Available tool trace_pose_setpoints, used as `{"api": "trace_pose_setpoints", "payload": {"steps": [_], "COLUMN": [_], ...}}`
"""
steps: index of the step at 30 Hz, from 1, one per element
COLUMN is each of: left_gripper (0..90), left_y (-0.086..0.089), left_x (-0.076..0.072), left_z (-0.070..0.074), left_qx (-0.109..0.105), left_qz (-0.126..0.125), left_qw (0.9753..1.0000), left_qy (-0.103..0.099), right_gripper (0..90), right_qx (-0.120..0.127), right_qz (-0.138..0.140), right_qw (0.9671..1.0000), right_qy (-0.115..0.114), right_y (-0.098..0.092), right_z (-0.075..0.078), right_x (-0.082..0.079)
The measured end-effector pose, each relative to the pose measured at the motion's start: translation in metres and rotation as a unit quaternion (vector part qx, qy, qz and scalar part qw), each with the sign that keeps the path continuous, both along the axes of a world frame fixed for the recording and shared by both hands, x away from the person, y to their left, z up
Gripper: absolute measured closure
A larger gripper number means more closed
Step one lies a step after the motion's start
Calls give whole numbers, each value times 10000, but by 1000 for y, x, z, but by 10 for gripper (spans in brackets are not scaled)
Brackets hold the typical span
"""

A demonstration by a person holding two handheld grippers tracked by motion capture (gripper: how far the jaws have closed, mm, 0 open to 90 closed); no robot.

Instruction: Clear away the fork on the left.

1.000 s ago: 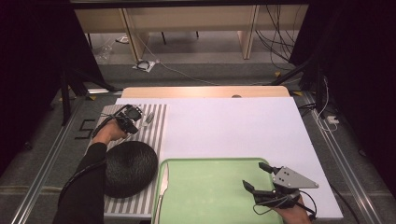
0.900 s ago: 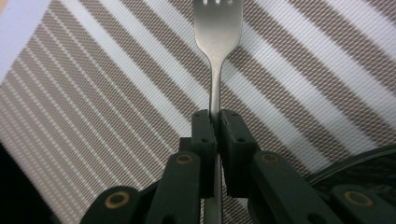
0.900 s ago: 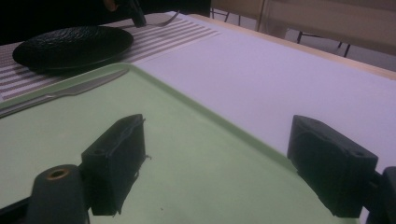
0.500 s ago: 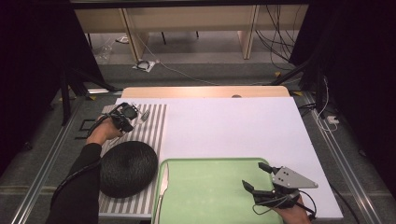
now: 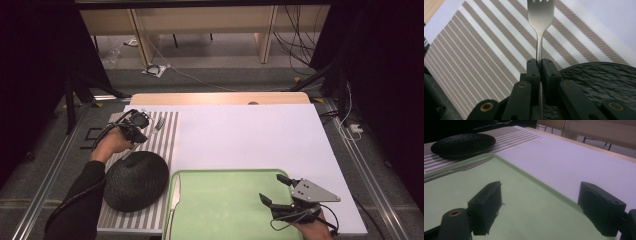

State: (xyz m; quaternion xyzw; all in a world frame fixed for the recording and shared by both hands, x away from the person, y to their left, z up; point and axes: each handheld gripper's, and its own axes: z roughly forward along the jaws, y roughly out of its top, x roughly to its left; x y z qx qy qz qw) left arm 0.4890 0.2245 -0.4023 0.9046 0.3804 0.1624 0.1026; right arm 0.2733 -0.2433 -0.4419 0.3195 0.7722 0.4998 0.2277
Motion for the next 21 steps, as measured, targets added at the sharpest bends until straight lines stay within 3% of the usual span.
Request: {"api": "trace_pose_setpoints", "payload": {"steps": [7,18,21], "left_gripper": [845,845,845], "left_y": [-19,-48,-51], "left_x": [-19,-51,-60], "left_z": [2,10,12], "left_qx": [-16,-179,-327], "left_qz": [-209,-540,-587], "left_qw": [9996,9983,9977], "left_qy": [183,136,116], "right_gripper": [202,202,202], "right_qx": [-10,-6,1], "right_qz": [-2,14,7], "right_qw": [10000,10000,10000], "right_qy": [7,5,10], "right_y": [0,1,1], "right_z": [0,0,0], "right_x": [0,0,0]}}
